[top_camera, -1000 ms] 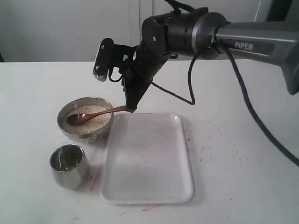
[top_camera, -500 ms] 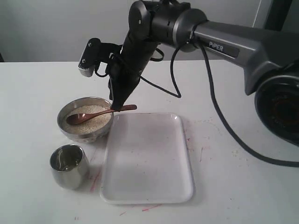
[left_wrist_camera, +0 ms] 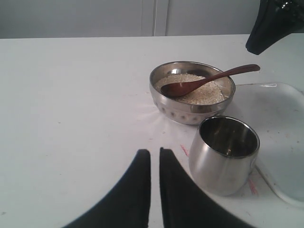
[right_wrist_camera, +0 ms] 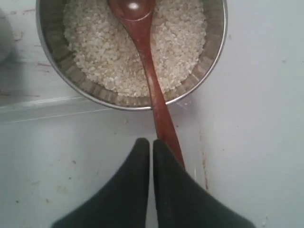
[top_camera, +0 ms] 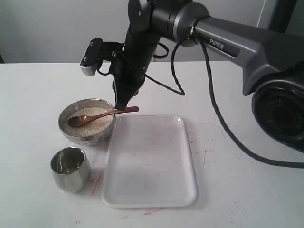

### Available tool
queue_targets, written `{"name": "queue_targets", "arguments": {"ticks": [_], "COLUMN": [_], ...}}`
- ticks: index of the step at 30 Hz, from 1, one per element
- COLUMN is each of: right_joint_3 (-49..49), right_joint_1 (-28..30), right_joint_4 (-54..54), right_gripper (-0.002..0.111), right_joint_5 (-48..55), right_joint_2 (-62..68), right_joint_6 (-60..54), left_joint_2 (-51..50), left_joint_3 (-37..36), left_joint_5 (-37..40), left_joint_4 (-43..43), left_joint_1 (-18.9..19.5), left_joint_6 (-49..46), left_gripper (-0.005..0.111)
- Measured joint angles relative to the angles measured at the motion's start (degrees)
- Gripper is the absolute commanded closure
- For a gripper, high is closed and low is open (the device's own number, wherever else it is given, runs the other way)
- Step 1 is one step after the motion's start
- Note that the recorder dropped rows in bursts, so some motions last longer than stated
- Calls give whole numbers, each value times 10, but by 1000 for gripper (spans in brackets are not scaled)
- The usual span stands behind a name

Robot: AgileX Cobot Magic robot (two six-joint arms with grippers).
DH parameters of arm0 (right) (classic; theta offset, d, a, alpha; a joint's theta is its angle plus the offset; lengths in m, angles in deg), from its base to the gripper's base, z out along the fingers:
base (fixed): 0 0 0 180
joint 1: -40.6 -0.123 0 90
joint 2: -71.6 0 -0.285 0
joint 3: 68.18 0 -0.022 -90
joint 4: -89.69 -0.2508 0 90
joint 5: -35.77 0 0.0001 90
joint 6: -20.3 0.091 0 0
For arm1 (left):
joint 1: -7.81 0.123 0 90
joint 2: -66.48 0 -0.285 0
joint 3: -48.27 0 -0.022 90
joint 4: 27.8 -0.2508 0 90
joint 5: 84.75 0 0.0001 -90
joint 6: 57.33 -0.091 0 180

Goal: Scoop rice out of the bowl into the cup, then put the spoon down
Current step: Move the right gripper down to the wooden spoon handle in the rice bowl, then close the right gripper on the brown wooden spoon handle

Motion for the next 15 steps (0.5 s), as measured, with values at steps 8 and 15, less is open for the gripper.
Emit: {"name": "queue_targets", "arguments": {"ticks": [8, 15], "right_joint_3": [0, 0], "right_joint_1": [0, 0], "right_joint_4": [0, 0], "right_gripper": [41, 41], "right_joint_5": [-6, -18], "right_joint_2": [0, 2], "right_joint_6": [4, 5], "left_joint_2": [0, 0], "left_joint_3": [0, 0], "left_joint_5": [0, 0], "left_joint_4": [0, 0], "left_joint_1": [0, 0], "left_joint_6": [0, 0], "left_gripper": [92, 92]}}
